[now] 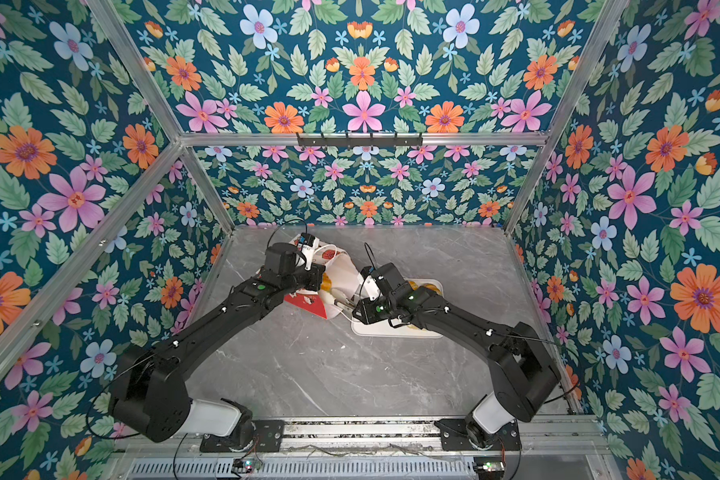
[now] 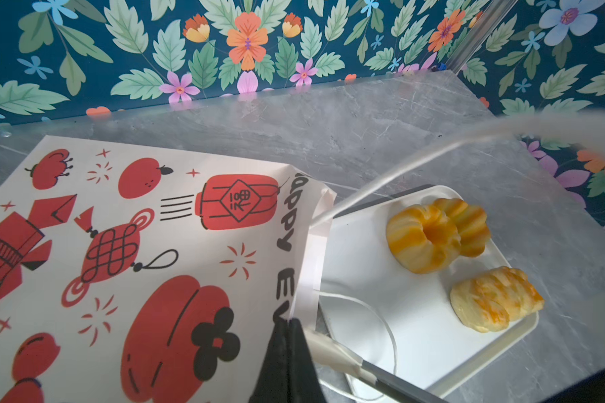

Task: Take the fake bread out of the paper bag
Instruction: 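Move the open tongs back into the bag opening toward a croissant, then grip the yellow croissant with the tongs and pull it out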

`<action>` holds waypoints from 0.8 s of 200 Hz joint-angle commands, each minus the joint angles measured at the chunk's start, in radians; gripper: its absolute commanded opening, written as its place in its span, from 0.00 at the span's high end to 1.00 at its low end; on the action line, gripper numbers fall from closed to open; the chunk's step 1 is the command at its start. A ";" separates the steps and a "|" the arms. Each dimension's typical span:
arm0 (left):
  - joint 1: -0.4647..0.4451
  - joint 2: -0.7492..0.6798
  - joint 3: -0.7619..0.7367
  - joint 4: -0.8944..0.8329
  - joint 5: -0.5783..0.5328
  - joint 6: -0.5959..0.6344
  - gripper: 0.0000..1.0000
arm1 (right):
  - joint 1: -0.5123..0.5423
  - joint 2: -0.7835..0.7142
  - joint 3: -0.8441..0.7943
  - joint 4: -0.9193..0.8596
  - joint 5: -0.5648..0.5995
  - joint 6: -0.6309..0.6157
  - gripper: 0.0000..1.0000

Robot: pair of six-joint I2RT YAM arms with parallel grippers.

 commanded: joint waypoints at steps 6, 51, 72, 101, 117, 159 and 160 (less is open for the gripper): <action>-0.003 0.000 -0.003 -0.011 0.016 0.007 1.00 | 0.000 0.032 0.029 0.039 0.016 0.019 0.64; -0.005 -0.006 -0.018 -0.010 0.029 0.006 1.00 | -0.016 0.064 0.041 0.056 0.014 0.045 0.63; -0.007 -0.013 -0.018 -0.010 0.035 0.009 1.00 | -0.023 0.080 0.044 0.068 0.005 0.055 0.62; -0.009 -0.022 -0.018 -0.008 0.045 0.009 1.00 | -0.026 0.131 0.060 0.084 -0.032 0.068 0.62; -0.010 -0.026 -0.017 -0.004 0.046 0.006 1.00 | -0.028 0.150 0.063 0.109 -0.058 0.080 0.61; -0.018 -0.029 -0.020 -0.001 0.052 0.004 1.00 | -0.029 0.188 0.084 0.141 -0.093 0.103 0.61; -0.018 -0.029 -0.020 -0.001 0.052 0.004 1.00 | -0.029 0.188 0.084 0.141 -0.094 0.103 0.61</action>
